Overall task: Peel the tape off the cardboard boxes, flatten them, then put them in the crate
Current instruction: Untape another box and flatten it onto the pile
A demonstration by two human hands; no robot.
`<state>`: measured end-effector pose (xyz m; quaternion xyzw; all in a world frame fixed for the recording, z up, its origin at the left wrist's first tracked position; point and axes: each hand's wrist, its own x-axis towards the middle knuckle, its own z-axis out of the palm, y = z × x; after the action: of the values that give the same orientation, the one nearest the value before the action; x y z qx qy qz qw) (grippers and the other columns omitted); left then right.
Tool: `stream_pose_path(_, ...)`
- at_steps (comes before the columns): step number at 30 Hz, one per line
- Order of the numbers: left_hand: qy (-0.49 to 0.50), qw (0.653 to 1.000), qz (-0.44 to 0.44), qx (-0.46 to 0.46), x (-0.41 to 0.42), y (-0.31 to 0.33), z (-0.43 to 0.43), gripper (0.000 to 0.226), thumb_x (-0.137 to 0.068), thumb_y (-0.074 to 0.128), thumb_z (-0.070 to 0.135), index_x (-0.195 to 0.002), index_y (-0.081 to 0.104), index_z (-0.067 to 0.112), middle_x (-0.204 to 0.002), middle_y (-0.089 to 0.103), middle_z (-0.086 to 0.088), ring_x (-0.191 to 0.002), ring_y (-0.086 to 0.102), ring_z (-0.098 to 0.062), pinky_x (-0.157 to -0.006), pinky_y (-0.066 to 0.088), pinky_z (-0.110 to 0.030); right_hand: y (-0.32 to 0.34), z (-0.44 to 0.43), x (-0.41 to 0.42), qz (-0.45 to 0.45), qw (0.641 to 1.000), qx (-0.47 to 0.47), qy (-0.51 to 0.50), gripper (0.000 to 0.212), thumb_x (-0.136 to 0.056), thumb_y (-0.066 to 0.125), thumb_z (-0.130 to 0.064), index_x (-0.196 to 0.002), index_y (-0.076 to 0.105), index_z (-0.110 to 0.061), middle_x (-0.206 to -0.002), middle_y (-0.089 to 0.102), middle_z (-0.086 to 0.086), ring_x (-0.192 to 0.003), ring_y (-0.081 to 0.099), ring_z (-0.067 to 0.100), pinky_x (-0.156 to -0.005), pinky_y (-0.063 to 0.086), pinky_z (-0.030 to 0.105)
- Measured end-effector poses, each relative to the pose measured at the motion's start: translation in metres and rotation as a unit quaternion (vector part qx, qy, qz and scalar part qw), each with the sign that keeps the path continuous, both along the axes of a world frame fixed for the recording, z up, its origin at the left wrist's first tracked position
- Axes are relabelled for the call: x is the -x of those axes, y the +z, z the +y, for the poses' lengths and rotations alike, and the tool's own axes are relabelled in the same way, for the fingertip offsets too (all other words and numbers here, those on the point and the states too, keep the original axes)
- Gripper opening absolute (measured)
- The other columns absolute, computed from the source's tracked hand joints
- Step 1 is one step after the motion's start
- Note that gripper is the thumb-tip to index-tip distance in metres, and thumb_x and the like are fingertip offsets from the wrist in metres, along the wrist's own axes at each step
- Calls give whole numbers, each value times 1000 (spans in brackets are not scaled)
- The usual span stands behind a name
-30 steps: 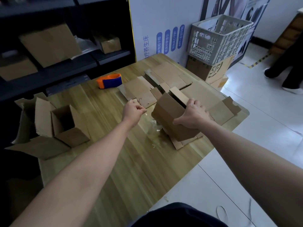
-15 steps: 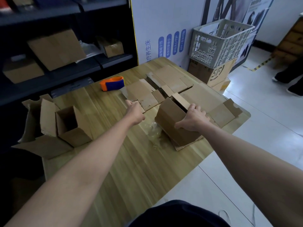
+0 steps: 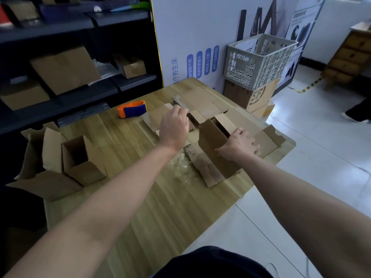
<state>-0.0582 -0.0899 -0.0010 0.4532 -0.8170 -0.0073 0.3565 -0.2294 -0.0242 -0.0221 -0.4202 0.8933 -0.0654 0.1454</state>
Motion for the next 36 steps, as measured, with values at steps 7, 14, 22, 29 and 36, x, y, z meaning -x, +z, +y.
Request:
stream_pose_path(7, -83, 931, -33, -355, 48, -39, 13, 44, -91, 56, 40, -127, 51, 15, -136, 43, -4, -118, 50, -24, -94, 43, -35, -15, 25, 27, -93, 991, 11, 93, 86, -76, 60, -66, -140, 29, -19, -136, 39, 10, -121, 41, 30, -102, 39, 50)
stream_pose_path(14, -44, 915, 85, -393, 59, -42, 13, 50, -81, 61, 54, -118, 39, 28, -108, 36, 1, -93, 50, -19, -60, 41, -21, -15, 36, 54, -166, 979, 76, 88, 54, -92, 48, -51, -131, 46, -14, -116, 57, 6, -98, 54, 20, -81, 47, 34)
stream_pose_path(22, 25, 898, 71, -434, 72, -31, 11, 56, -75, 71, 28, -118, 40, 9, -119, 45, -8, -105, 49, -24, -72, 44, -31, -13, 39, 61, -189, 967, 163, 57, 50, -98, 33, -49, -64, 46, -15, -60, 47, 2, -56, 44, 17, -53, 35, 28)
stream_pose_path(29, 95, 909, -185, -362, 88, -17, 5, 88, -58, 83, 52, -128, 48, 12, -126, 54, -11, -110, 56, -28, -75, 47, -34, -11, 37, 56, -181, 966, 162, 83, 54, -97, 35, -51, -92, 67, -8, -64, 56, 4, -59, 52, 20, -57, 44, 33)
stream_pose_path(36, 108, 919, -197, -323, 90, -23, 4, 51, -67, 77, 44, -104, 60, 14, -103, 62, -5, -92, 63, -25, -66, 47, -31, -9, 38, 52, -146, 969, 175, 94, 51, -96, 36, -53, -102, 67, -13, -75, 63, 6, -67, 59, 18, -57, 45, 26)
